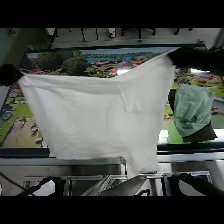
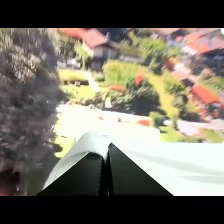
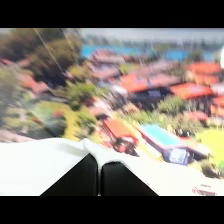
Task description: Fold the shirts.
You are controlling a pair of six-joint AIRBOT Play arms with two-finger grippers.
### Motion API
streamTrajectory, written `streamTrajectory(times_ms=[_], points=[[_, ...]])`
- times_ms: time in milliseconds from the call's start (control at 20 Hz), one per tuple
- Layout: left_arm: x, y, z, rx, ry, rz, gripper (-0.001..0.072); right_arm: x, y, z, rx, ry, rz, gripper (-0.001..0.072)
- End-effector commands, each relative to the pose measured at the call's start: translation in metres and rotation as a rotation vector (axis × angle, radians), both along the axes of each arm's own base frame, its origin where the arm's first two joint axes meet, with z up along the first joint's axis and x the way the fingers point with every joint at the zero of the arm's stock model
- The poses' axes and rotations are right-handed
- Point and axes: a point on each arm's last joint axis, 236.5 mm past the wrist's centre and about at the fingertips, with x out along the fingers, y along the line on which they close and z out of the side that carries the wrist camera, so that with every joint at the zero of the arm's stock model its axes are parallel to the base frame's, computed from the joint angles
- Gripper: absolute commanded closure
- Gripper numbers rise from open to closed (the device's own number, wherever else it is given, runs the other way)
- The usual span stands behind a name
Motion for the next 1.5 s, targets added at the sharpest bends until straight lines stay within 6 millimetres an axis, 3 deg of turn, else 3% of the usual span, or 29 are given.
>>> streamTrajectory(times_ms=[0, 100, 200, 300, 400, 650, 950, 1100, 1250, 1450], points=[[0.05, 0.022, -0.125, -0.036, 0.148, 0.019, 0.0683, 0.07, -0.014, -0.131, -0.011, 0.136, -0.147, 0.0698], [0.073, 0.019, -0.17, -0.061, 0.231, -0.015, 0.0683, 0.102, -0.02, -0.172, 0.002, 0.195, -0.17, 0.0698], [0.096, 0.012, -0.195, -0.073, 0.266, -0.05, 0.0683, 0.128, -0.02, -0.186, 0.028, 0.209, -0.189, 0.0698], [0.12, 0.007, -0.199, -0.075, 0.237, -0.038, 0.0683, 0.147, -0.021, -0.187, 0.039, 0.194, -0.198, 0.0698], [0.137, 0.008, -0.197, -0.09, 0.217, -0.009, 0.0683, 0.153, -0.029, -0.19, 0.053, 0.199, -0.216, 0.0698], [0.145, -0.001, -0.203, -0.084, 0.223, -0.026, 0.0683, 0.13, -0.052, -0.219, -0.061, 0.318, -0.18, 0.0698], [0.134, -0.004, -0.245, -0.015, 0.282, -0.022, 0.0683, 0.092, -0.074, -0.262, -0.269, 0.494, -0.194, 0.0698], [0.13, -0.003, -0.263, 0.101, 0.299, -0.045, 0.0683, 0.08, -0.069, -0.286, -0.295, 0.57, -0.187, 0.0698], [0.133, -0.007, -0.269, 0.158, 0.289, -0.062, 0.0683, 0.073, -0.062, -0.309, -0.294, 0.627, -0.18, 0.0698], [0.132, -0.005, -0.265, 0.172, 0.294, -0.069, 0.0683, 0.072, -0.058, -0.313, -0.286, 0.639, -0.184, 0.0697]])
